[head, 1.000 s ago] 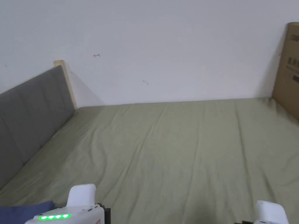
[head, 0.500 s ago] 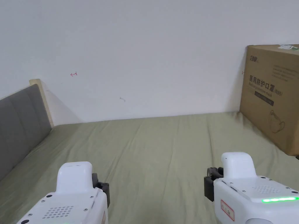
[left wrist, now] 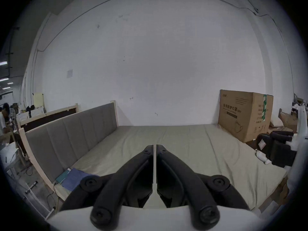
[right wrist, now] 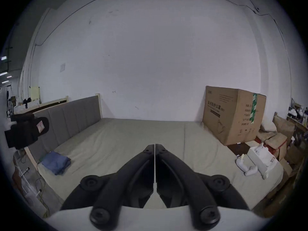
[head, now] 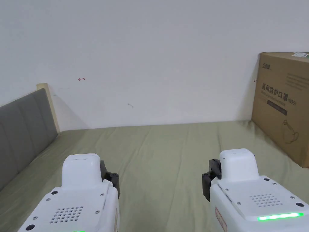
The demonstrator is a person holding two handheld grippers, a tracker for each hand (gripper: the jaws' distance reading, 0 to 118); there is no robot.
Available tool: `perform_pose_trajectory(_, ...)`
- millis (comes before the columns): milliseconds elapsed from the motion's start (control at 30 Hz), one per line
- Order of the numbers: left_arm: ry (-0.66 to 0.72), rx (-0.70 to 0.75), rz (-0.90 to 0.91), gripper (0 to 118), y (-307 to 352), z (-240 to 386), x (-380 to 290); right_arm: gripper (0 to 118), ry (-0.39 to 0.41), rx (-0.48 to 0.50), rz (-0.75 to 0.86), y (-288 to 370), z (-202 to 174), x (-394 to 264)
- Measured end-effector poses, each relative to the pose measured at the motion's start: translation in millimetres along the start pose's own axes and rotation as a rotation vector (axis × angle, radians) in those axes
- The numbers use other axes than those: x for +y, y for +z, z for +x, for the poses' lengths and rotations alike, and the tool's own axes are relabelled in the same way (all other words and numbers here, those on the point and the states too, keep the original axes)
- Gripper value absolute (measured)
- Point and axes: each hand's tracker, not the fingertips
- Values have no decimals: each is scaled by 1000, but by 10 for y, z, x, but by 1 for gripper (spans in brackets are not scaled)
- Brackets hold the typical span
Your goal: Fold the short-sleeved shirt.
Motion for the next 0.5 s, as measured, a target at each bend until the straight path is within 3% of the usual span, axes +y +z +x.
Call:
perform_pose_trajectory(233, 10, -6, 15, 8, 14, 4, -3, 1, -39, 18, 9, 47, 55, -29)
perform_pose_trajectory(267, 9, -4, 19, 13, 22, 16, -9, 2, -38, 12, 13, 50, 55, -28)
perform_pose_trajectory(333, -18, -2, 34, 39, 11, 54, -28, 11, -30, 7, 19, 46, 70, -28)
perform_pose_trajectory(433, -110, 21, 31, 52, -32, 115, -53, 19, -67, 27, 5, 25, 130, -23)
perform_pose_trajectory(467, -96, 18, 16, 68, -43, 116, -48, 32, -78, 32, 7, 29, 147, -32)
perform_pose_trajectory(500, -68, 0, 9, 82, -38, 95, -49, 58, -81, 33, 9, 33, 157, -37)
